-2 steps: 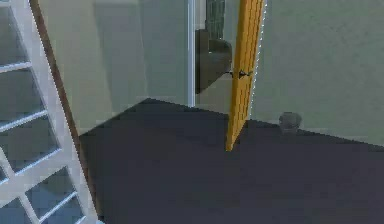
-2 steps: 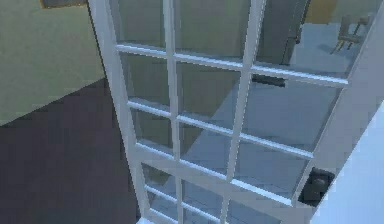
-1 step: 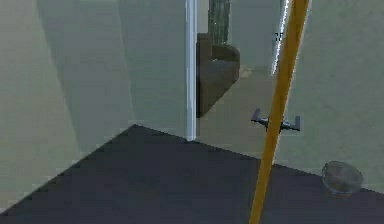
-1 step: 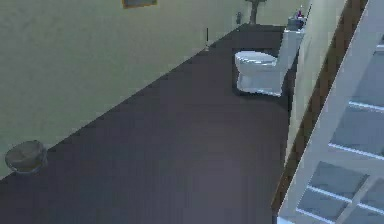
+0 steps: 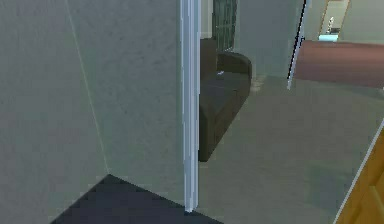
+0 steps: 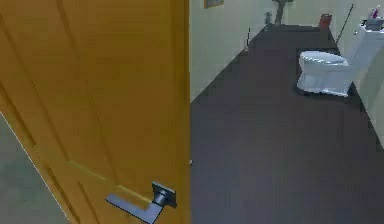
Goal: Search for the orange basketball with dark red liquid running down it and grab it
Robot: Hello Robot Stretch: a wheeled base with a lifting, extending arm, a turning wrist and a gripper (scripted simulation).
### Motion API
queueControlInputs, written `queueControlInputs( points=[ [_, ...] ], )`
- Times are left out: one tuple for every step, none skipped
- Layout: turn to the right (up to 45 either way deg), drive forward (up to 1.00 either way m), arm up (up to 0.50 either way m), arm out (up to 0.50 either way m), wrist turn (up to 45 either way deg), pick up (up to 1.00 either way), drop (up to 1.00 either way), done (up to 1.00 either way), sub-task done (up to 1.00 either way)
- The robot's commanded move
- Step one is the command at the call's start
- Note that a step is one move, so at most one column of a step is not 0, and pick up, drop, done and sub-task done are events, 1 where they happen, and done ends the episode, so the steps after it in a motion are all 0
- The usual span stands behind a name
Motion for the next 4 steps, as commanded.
queueControlInputs(
  points=[
    [-12.0, 0.0, 0.0, 0.0, 0.0, 0.0, 0.0, 0.0, 0.0],
    [0.0, 0.05, 0.0, 0.0, 0.0, 0.0, 0.0, 0.0, 0.0],
    [36.0, 0.0, 0.0, 0.0, 0.0, 0.0, 0.0, 0.0, 0.0],
    [0.0, 1.0, 0.0, 0.0, 0.0, 0.0, 0.0, 0.0, 0.0]
  ],
)
